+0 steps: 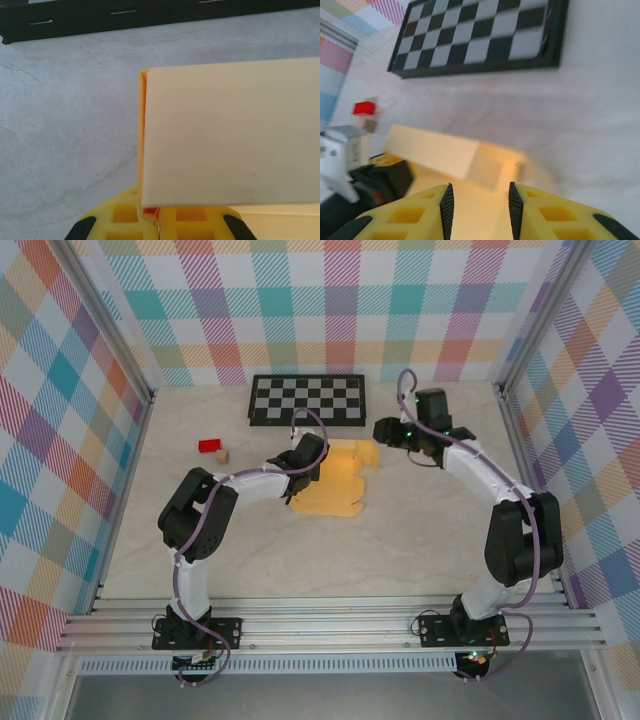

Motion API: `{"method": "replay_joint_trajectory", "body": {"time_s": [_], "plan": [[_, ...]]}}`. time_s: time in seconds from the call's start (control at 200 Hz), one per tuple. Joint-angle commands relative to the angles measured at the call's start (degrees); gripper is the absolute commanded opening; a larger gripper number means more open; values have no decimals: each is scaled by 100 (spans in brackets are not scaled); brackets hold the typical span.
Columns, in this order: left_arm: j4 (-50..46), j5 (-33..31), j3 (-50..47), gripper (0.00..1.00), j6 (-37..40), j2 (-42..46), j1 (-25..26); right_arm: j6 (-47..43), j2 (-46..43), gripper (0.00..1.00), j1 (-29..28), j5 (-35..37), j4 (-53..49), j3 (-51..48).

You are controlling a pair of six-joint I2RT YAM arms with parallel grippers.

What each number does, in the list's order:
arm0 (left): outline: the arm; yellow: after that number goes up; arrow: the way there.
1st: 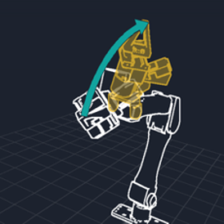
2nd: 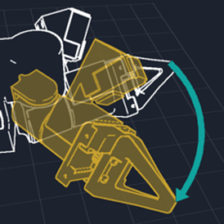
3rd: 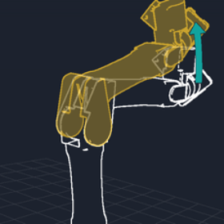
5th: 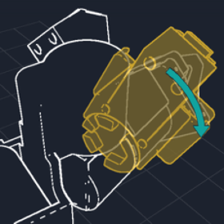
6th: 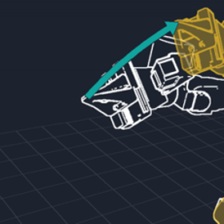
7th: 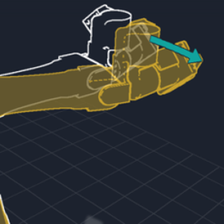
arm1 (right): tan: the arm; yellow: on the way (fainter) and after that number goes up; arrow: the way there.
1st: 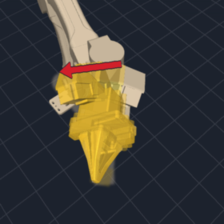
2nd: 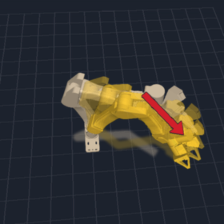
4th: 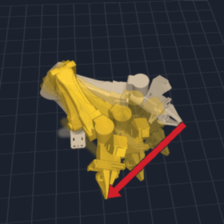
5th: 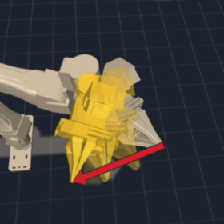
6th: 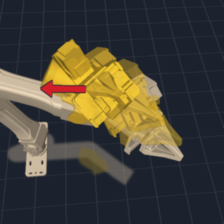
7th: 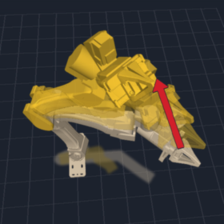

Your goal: Fold the paper box

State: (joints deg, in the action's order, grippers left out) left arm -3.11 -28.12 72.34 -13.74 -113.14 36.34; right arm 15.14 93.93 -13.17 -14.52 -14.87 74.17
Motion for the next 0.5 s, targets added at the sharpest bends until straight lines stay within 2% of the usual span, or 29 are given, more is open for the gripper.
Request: {"method": "replay_joint_trajectory", "body": {"time_s": [0.0, 0.14, 0.3, 0.495], "plan": [[-632, 204, -59, 0, 73, -216, 101, -2548, 343, 36, 355, 74, -757, 343], [-633, 243, -25, 0, 91, -241, 102, -4360, 952, 36, 467, 351, -730, 501], [-642, 247, -18, 0, 91, -251, 102, -5262, 1758, 34, 447, -270, -1394, 1167], [-638, 262, -13, 0, 106, -261, 102, -6159, 2207, 35, 382, -949, -1751, 1394]]}}
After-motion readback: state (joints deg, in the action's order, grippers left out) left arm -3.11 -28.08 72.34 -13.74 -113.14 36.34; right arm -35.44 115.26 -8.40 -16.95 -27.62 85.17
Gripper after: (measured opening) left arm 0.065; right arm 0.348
